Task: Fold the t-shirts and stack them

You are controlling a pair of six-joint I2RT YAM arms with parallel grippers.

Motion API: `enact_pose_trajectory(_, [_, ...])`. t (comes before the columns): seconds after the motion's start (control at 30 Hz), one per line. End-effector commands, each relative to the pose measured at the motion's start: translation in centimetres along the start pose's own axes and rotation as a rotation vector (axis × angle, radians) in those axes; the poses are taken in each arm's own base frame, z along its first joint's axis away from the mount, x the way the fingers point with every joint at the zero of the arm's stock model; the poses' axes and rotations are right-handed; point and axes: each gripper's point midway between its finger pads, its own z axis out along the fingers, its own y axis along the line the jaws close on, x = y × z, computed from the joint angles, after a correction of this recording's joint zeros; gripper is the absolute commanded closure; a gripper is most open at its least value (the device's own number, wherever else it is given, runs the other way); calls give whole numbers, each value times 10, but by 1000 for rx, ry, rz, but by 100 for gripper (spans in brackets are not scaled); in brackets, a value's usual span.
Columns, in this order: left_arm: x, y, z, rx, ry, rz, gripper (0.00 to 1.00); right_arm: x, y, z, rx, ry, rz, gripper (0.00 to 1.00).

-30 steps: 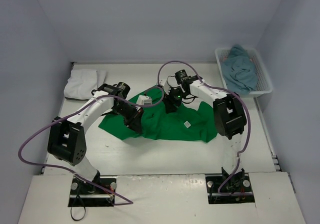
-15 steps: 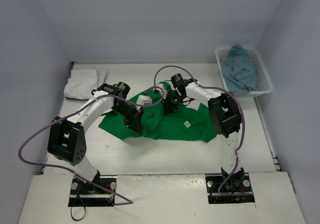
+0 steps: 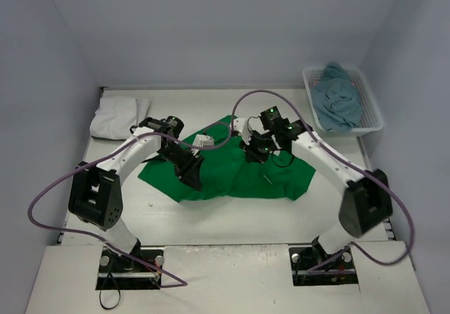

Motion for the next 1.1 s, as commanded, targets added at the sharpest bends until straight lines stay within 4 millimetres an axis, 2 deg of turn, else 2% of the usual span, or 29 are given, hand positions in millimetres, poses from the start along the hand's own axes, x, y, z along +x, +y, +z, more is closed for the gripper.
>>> enact_pose_trajectory(0.0, [-11, -9, -3, 20, -18, 41, 57, -11, 31, -33, 96, -9, -55, 100])
enact_pose_trajectory(0.07, [-11, -8, -4, 12, -16, 41, 55, -1, 50, -35, 106, 18, -44, 100])
enact_pose_trajectory(0.13, [-11, -7, -5, 1, -13, 44, 48, 4, 72, -31, 98, 49, -77, 100])
enact_pose_trajectory(0.2, [-9, -6, -6, -12, -10, 52, 47, 15, 100, -24, 56, 74, -80, 100])
enact_pose_trajectory(0.23, [-9, -6, -6, -16, -8, 53, 47, 17, 105, -21, 37, 80, -82, 100])
enact_pose_trajectory(0.33, [-6, -3, -8, -40, 0, 60, 47, 8, 110, -17, 35, 87, -79, 99])
enact_pose_trajectory(0.37, [-6, -3, -9, -52, 4, 65, 47, 9, 113, -14, 29, 100, -85, 80])
enact_pose_trajectory(0.4, [-5, -1, -10, -58, 4, 65, 47, 12, 114, -9, 59, 135, -120, 65])
enact_pose_trajectory(0.47, [-6, -1, -12, -73, 4, 73, 47, 20, 110, 2, 84, 199, -142, 45])
enact_pose_trajectory(0.57, [-2, 6, -19, -127, 14, 88, 47, 18, 98, 7, 126, 227, -177, 39])
enact_pose_trajectory(0.6, [-4, 11, -23, -152, 5, 98, 47, 9, 93, 5, 143, 212, -182, 38])
enact_pose_trajectory(0.73, [-19, 42, -60, -288, -109, 64, 47, -15, 79, 1, 178, 170, -197, 37])
enact_pose_trajectory(0.77, [-22, 57, -82, -339, -175, 15, 47, -20, 76, 0, 184, 162, -196, 37])
enact_pose_trajectory(0.83, [-34, 72, -111, -392, -280, -11, 47, -33, 70, -3, 195, 137, -197, 37])
enact_pose_trajectory(0.87, [-35, 88, -136, -441, -361, -46, 47, -36, 65, -4, 201, 130, -194, 37])
enact_pose_trajectory(0.93, [-30, 103, -161, -491, -430, -121, 47, -43, 58, -3, 206, 121, -191, 37])
enact_pose_trajectory(0.97, [-22, 114, -174, -517, -458, -163, 47, -52, 52, -5, 203, 94, -182, 37])
enact_pose_trajectory(1.03, [-14, 127, -180, -537, -467, -211, 47, -58, 45, 3, 179, 80, -159, 37])
enact_pose_trajectory(1.07, [-6, 134, -176, -528, -458, -240, 47, -68, 43, 3, 166, 54, -151, 37])
